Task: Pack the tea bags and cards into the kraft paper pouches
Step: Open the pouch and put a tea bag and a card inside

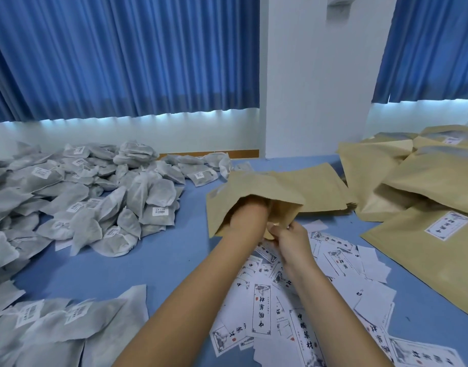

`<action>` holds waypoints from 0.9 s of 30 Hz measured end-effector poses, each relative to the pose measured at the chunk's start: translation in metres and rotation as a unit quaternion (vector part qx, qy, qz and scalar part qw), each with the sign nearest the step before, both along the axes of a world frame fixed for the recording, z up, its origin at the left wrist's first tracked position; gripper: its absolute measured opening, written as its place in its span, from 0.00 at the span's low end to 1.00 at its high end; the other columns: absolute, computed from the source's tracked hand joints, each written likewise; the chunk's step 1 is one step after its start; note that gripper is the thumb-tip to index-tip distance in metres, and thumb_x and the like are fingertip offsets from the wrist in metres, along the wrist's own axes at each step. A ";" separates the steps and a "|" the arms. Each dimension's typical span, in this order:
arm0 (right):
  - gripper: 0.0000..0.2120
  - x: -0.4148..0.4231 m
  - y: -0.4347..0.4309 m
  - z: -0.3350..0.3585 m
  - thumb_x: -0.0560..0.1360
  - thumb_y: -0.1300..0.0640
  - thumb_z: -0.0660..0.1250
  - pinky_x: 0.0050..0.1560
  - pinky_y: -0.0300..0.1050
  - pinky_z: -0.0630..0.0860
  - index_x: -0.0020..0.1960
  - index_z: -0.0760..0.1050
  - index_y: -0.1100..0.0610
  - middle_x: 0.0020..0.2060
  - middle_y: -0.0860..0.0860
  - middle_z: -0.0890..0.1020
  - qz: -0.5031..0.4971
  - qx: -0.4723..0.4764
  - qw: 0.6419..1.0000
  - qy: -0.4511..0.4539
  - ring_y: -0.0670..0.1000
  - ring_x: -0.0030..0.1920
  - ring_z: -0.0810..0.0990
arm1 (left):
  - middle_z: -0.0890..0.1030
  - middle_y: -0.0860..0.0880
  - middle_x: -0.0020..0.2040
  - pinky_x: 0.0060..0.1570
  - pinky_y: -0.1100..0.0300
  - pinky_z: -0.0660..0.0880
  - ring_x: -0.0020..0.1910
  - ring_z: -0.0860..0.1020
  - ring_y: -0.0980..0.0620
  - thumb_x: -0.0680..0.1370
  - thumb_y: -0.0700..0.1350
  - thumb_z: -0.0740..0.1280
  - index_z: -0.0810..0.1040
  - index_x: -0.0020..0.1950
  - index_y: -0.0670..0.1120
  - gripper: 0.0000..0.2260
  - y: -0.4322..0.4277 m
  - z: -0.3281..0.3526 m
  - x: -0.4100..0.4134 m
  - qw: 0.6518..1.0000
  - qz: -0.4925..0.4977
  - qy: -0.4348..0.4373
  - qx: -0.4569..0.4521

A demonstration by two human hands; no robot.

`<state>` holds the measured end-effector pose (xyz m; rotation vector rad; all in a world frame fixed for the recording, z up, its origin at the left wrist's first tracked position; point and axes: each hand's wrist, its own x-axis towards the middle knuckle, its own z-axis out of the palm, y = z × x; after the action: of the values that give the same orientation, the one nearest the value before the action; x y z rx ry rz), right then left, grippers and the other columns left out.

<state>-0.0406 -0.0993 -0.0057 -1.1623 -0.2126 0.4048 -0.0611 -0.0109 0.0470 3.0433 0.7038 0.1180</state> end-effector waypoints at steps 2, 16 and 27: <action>0.10 -0.003 0.001 0.000 0.76 0.73 0.60 0.33 0.39 0.79 0.50 0.75 0.61 0.43 0.55 0.82 0.015 0.007 1.000 0.024 0.50 0.39 0.82 | 0.67 0.41 0.69 0.66 0.53 0.64 0.66 0.68 0.42 0.80 0.40 0.61 0.63 0.72 0.43 0.20 -0.002 0.010 0.007 0.999 0.028 0.003 -0.026; 0.10 0.013 -0.007 -0.003 0.77 0.73 0.60 0.26 0.35 0.75 0.46 0.73 0.60 0.42 0.56 0.79 -0.035 0.049 0.991 0.120 0.52 0.39 0.79 | 0.73 0.54 0.56 0.55 0.60 0.70 0.56 0.70 0.55 0.68 0.56 0.75 0.74 0.62 0.52 0.24 -0.004 -0.030 -0.076 0.933 -0.276 0.178 -0.148; 0.07 0.015 -0.011 -0.007 0.76 0.71 0.60 0.32 0.41 0.76 0.47 0.74 0.62 0.39 0.57 0.79 -0.013 -0.032 0.996 0.086 0.53 0.35 0.78 | 0.76 0.54 0.35 0.33 0.69 0.70 0.30 0.73 0.63 0.78 0.39 0.66 0.74 0.43 0.46 0.05 -0.008 -0.004 -0.066 0.879 -0.168 -0.121 -0.429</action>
<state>-0.0258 -0.1104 -0.0126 -1.1853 -0.0348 0.4898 -0.1267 -0.0187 0.0427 2.1826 0.1213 0.1307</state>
